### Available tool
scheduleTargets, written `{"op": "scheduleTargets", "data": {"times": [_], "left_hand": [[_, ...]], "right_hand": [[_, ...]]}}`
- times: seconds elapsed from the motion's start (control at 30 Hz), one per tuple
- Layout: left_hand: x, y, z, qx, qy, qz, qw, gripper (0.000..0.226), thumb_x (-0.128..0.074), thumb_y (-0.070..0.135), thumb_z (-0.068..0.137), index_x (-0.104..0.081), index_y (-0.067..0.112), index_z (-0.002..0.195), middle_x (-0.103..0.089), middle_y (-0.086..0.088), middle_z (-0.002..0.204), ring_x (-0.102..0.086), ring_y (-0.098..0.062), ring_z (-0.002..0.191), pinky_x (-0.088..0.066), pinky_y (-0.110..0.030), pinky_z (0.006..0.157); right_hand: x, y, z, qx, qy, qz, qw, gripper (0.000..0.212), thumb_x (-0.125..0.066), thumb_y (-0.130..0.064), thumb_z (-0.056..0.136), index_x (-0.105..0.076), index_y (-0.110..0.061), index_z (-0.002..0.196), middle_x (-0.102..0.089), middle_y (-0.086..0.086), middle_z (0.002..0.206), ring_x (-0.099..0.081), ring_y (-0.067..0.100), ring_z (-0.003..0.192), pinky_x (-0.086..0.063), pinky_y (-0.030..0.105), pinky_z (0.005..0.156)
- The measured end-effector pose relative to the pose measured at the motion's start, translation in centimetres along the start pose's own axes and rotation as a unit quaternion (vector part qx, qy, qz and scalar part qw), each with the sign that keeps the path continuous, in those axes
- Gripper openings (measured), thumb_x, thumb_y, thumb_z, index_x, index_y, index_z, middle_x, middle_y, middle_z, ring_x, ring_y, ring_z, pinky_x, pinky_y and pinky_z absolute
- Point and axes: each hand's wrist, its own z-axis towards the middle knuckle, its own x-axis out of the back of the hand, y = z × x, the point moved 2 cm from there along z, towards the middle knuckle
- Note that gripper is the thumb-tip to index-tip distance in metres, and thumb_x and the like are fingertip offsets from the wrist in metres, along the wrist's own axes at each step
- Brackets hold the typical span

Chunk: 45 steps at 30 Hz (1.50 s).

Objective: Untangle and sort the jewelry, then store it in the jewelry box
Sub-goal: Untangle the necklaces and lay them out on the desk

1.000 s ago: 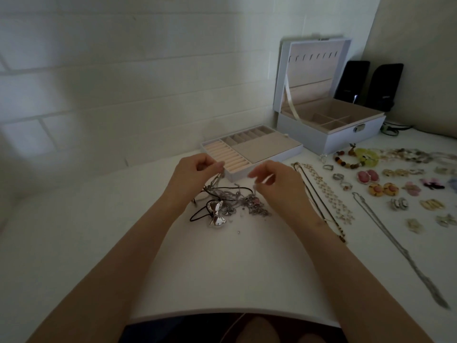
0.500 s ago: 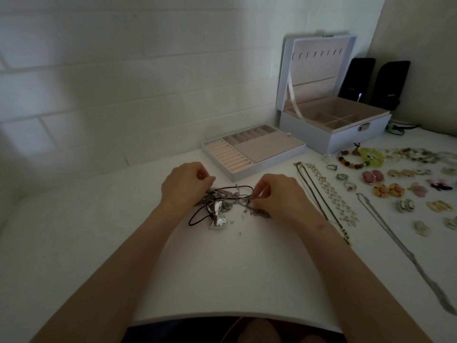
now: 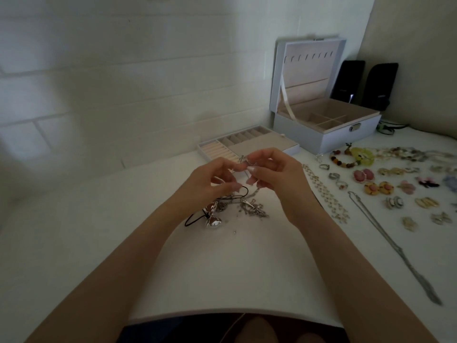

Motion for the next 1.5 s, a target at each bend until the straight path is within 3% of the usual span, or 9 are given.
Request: {"op": "scheduleTargets", "data": {"times": [0.27, 0.43, 0.53, 0.67, 0.8, 0.97, 1.13, 1.33, 1.5], "left_hand": [[2.0, -1.2, 0.4, 0.048, 0.224, -0.003, 0.973, 0.011, -0.057, 0.009, 0.09, -0.068, 0.011, 0.088, -0.066, 0.006, 0.076, -0.061, 0.006, 0.065, -0.044, -0.008, 0.066], [2.8, -1.6, 0.4, 0.085, 0.283, -0.029, 0.955, 0.013, -0.053, 0.011, 0.091, -0.066, 0.012, 0.089, -0.065, 0.004, 0.076, -0.056, 0.005, 0.058, -0.04, -0.009, 0.056], [2.6, -1.4, 0.5, 0.104, 0.27, -0.085, 0.953, 0.016, -0.05, 0.01, 0.093, -0.066, 0.01, 0.09, -0.065, 0.002, 0.074, -0.053, -0.004, 0.055, -0.04, -0.019, 0.053], [2.4, -0.9, 0.5, 0.111, 0.258, -0.141, 0.949, 0.022, -0.046, 0.018, 0.098, -0.064, 0.006, 0.095, -0.069, 0.005, 0.071, -0.054, -0.002, 0.054, -0.04, -0.017, 0.052], [2.0, -0.4, 0.6, 0.137, 0.192, -0.189, 0.953, 0.041, -0.038, 0.036, 0.1, -0.064, 0.007, 0.086, -0.068, 0.003, 0.063, -0.054, -0.008, 0.051, -0.039, -0.018, 0.046], [1.2, 0.3, 0.4, 0.18, 0.094, -0.214, 0.955, 0.059, -0.029, 0.05, 0.098, -0.062, 0.006, 0.078, -0.066, -0.006, 0.062, -0.057, -0.014, 0.045, -0.041, -0.018, 0.04], [0.8, 0.4, 0.1, 0.197, 0.04, -0.16, 0.966, 0.06, -0.029, 0.051, 0.098, -0.061, 0.004, 0.077, -0.065, -0.009, 0.059, -0.058, -0.016, 0.046, -0.046, -0.02, 0.047], [0.9, 0.0, 0.0, 0.136, 0.028, -0.087, 0.986, 0.042, -0.045, 0.037, 0.097, -0.063, 0.007, 0.074, -0.057, -0.002, 0.059, -0.052, -0.007, 0.05, -0.043, -0.016, 0.053], [1.2, -0.3, 0.0, 0.115, -0.03, -0.059, 0.991, 0.005, -0.063, 0.009, 0.088, -0.067, 0.007, 0.089, -0.064, -0.001, 0.075, -0.06, -0.007, 0.068, -0.051, -0.016, 0.067]], "right_hand": [[-0.2, -0.3, -0.2, 0.018, -0.017, 0.009, 1.0, 0.031, -0.06, 0.012, 0.081, -0.064, -0.015, 0.094, -0.073, 0.0, 0.084, -0.049, 0.006, 0.059, -0.036, 0.015, 0.052], [0.2, 0.5, 0.0, 0.045, 0.093, -0.102, 0.989, 0.036, -0.056, 0.016, 0.079, -0.066, -0.017, 0.089, -0.067, -0.002, 0.078, -0.062, 0.004, 0.061, -0.042, 0.015, 0.052], [0.2, 1.1, 0.1, 0.076, 0.148, -0.206, 0.964, 0.031, -0.057, 0.006, 0.083, -0.067, -0.021, 0.094, -0.069, -0.004, 0.082, -0.054, 0.006, 0.055, -0.045, 0.026, 0.048], [0.2, 0.8, 0.0, 0.081, 0.154, -0.152, 0.973, 0.009, -0.061, -0.016, 0.091, -0.069, -0.015, 0.094, -0.069, 0.002, 0.07, -0.055, 0.005, 0.05, -0.043, 0.015, 0.046], [-0.3, 0.6, -0.1, 0.068, 0.136, -0.148, 0.977, 0.025, -0.051, -0.024, 0.097, -0.071, -0.014, 0.085, -0.067, 0.004, 0.061, -0.049, 0.006, 0.045, -0.043, 0.018, 0.048], [-0.6, 0.0, -0.3, 0.014, -0.018, -0.017, 1.0, 0.054, -0.024, -0.028, 0.103, -0.068, -0.004, 0.083, -0.072, 0.016, 0.079, -0.044, 0.019, 0.043, -0.032, 0.022, 0.044], [-0.9, 0.1, -0.4, -0.006, -0.116, 0.054, 0.992, 0.065, -0.007, -0.036, 0.102, -0.065, -0.009, 0.114, -0.071, 0.01, 0.106, -0.049, 0.019, 0.049, -0.036, 0.023, 0.046], [-0.5, -0.1, -0.2, 0.023, -0.056, 0.05, 0.997, 0.052, -0.009, -0.036, 0.103, -0.052, -0.03, 0.132, -0.069, -0.002, 0.116, -0.051, 0.013, 0.045, -0.041, 0.026, 0.046], [0.0, 0.7, 0.2, 0.068, 0.051, -0.028, 0.996, 0.054, -0.022, -0.045, 0.095, -0.063, -0.019, 0.118, -0.07, 0.004, 0.098, -0.052, 0.013, 0.045, -0.038, 0.021, 0.041]]}}
